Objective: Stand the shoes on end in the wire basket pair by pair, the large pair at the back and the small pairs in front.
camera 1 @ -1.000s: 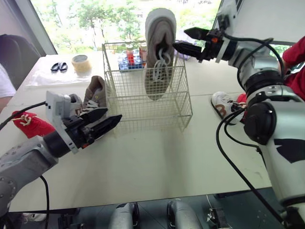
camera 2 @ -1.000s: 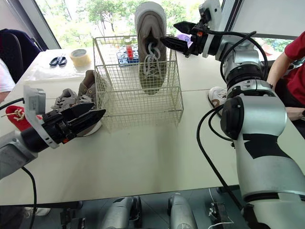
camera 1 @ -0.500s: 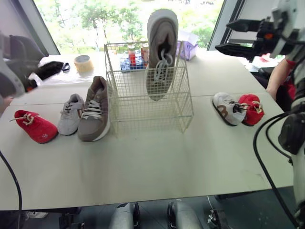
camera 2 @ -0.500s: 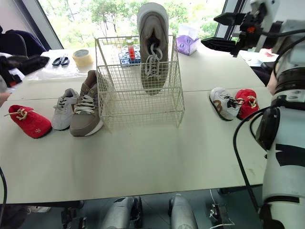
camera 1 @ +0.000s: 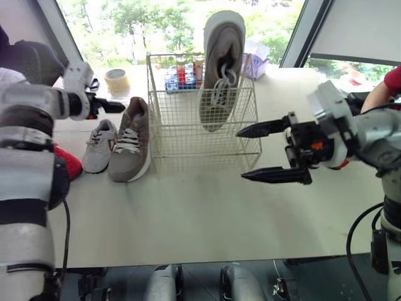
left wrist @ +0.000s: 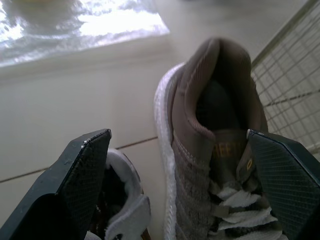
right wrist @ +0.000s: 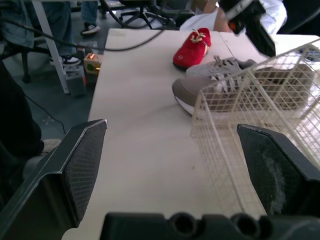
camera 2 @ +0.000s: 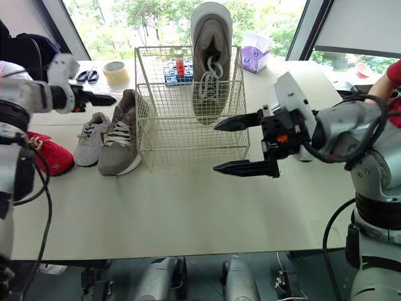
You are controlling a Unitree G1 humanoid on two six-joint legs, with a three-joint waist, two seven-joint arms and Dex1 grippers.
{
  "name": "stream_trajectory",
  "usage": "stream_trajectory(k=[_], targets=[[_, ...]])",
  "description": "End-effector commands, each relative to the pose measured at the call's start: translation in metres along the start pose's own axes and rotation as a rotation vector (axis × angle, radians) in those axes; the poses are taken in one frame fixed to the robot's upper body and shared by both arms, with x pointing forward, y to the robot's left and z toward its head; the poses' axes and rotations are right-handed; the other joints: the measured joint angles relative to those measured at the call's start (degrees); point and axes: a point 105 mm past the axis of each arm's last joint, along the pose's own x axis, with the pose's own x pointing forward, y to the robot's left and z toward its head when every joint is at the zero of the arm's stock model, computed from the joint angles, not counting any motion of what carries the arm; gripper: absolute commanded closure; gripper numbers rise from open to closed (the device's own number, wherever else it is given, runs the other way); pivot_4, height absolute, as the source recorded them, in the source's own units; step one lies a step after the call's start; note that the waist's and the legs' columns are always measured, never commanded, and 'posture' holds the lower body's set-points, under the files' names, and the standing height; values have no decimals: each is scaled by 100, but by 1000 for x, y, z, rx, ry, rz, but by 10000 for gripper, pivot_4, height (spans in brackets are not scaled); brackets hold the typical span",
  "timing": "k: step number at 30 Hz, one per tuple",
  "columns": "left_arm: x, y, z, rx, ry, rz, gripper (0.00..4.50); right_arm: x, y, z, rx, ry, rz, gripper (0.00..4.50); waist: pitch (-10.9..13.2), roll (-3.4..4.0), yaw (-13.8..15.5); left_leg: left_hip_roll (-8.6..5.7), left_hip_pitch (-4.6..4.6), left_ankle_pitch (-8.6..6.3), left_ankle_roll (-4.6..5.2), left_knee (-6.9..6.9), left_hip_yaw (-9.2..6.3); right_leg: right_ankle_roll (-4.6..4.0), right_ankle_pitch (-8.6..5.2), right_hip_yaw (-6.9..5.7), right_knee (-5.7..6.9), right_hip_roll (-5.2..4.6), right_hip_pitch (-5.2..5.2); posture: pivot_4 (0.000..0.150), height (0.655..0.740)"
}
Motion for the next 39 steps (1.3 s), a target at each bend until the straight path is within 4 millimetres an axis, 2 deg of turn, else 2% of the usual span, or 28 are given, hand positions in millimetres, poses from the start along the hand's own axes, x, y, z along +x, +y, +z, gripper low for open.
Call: stream_trajectory(k=[1,2,5,9,11,12,16,18,20,22,25,26,28,30,33,37,39], targets=[[8,-5,-4,92,51,6,132,-5,5,9,-14,-18,-47,0,3,-10,2,0,-2,0,0,1,-7,0,0,-2,0,0,0,1500,7351],[12,-5,-8,107,61,27,132,-5,5,9,-8,-19,-55,0,2,-11,1,0,-3,0,1,1,-9,0,0,-2,0,0,0,1500,7351],[22,-5,-15,135,71,66,7216,-5,5,10,3,-26,-92,0,2,-10,0,0,-1,-1,3,1,-9,-1,0,-2,2,-4,1,1500,7351],[29,-13,-15,115,44,33,25477,-5,4,8,24,-31,-130,0,0,-11,1,1,7,-1,3,1,-13,-1,1,-2,9,-5,6,1500,7351],[28,-15,-8,84,5,28,33536,-3,2,8,32,-36,-140,0,0,-11,7,2,7,0,3,4,-18,-2,1,-5,11,-5,8,1500,7351],[24,-13,3,32,-56,42,37254,-3,1,6,37,-31,-150,0,-1,-11,9,2,5,0,3,6,-18,-2,1,-5,11,-6,8,1500,7351],[-6,-4,53,-145,-303,60,37254,-4,-4,-2,47,-4,-187,0,11,-30,-5,3,-5,-1,6,8,-22,0,2,-7,10,-8,4,1500,7351],[-28,5,78,-154,-411,104,37254,-6,-4,-2,49,-5,-194,0,27,-59,-6,0,-14,-2,7,7,-21,1,2,-9,10,-7,-4,1500,7351],[-67,11,119,-142,-589,154,37254,-11,-7,-1,50,-3,-223,0,36,-73,-8,-1,-21,-1,7,8,-21,1,2,-14,8,-3,-8,1500,7351],[-114,12,160,-86,-807,215,37254,-18,-12,2,48,-5,-258,0,36,-75,-7,-1,-32,-1,7,9,-21,2,3,-16,4,-3,-16,1500,7351],[-172,-8,205,19,-1141,238,37254,-31,-20,15,37,-44,-311,0,37,-75,-3,0,-39,-2,8,9,-19,3,3,-16,0,-7,-21,1500,7351],[-183,-15,211,46,-1215,246,37254,-34,-21,18,35,-55,-319,0,36,-75,6,0,-39,-2,8,9,-18,3,3,-16,-1,-9,-21,1500,7351],[-198,-44,221,102,-1393,201,37254,-39,-23,25,28,-68,-329,0,36,-75,28,-1,-29,-2,8,8,-14,5,2,-16,0,-18,-10,1500,7351],[-205,-72,222,83,-1530,76,37254,-42,-24,29,23,-69,-333,0,34,-74,61,-4,-10,-3,9,9,-10,5,1,-21,-3,-27,17,1500,7351],[-188,-117,213,261,-1605,78,37254,-43,-25,33,16,-79,-332,0,32,-73,112,-8,19,-6,15,13,-13,6,2,-21,-4,-31,49,1500,7351],[-157,-141,202,345,-1625,136,37254,-42,-26,35,1,-78,-340,0,33,-73,111,-8,11,-10,22,46,-8,6,3,-21,6,-15,51,1500,7351],[-147,-147,199,388,-1629,168,37254,-42,-25,36,-4,-73,-349,0,33,-72,86,0,4,-12,26,60,-6,6,3,-19,8,-6,43,1500,7351]])
